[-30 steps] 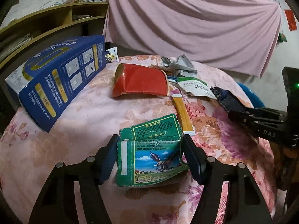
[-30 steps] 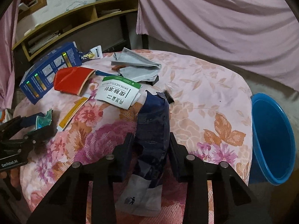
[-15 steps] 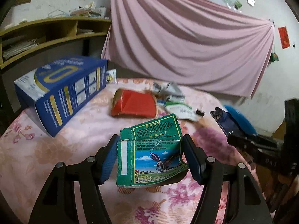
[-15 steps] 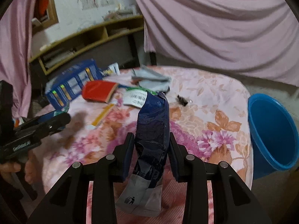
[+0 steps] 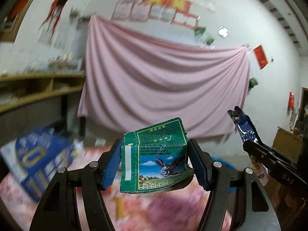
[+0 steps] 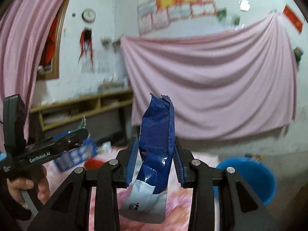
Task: Collect trash
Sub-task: 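Lift both wrappers and carry them over the blue bucket, then open both tools to drop the wrappers into the blue bucket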
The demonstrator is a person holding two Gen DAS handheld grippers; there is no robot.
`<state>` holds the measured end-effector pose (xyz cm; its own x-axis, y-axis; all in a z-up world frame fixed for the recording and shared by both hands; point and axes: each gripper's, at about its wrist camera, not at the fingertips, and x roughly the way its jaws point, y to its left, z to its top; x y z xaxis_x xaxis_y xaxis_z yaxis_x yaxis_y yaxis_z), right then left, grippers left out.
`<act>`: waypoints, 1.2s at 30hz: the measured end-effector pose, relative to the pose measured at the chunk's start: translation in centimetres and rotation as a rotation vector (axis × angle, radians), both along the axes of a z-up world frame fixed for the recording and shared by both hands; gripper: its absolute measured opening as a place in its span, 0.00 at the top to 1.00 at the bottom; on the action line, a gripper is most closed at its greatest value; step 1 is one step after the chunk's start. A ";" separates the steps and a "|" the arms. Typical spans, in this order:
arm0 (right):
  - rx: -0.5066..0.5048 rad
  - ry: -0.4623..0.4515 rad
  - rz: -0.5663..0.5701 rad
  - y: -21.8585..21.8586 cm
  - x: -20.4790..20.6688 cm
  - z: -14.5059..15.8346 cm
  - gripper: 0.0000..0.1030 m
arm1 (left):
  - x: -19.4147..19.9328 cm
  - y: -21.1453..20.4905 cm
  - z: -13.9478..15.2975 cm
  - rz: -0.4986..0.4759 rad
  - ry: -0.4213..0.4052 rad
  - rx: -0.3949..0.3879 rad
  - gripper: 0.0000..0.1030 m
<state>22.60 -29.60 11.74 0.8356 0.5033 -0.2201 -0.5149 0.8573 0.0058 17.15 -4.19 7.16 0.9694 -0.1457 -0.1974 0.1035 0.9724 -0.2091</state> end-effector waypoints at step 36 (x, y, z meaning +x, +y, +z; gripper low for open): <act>-0.012 0.154 -0.387 -17.6 12.7 -7.2 0.67 | 25.0 -23.9 -5.2 -0.380 0.295 0.098 0.39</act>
<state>35.32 -47.20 4.53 0.9194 0.1552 -0.3615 -0.1486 0.9878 0.0461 42.11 -28.06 1.92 0.7520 -0.4454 -0.4858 0.4053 0.8938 -0.1921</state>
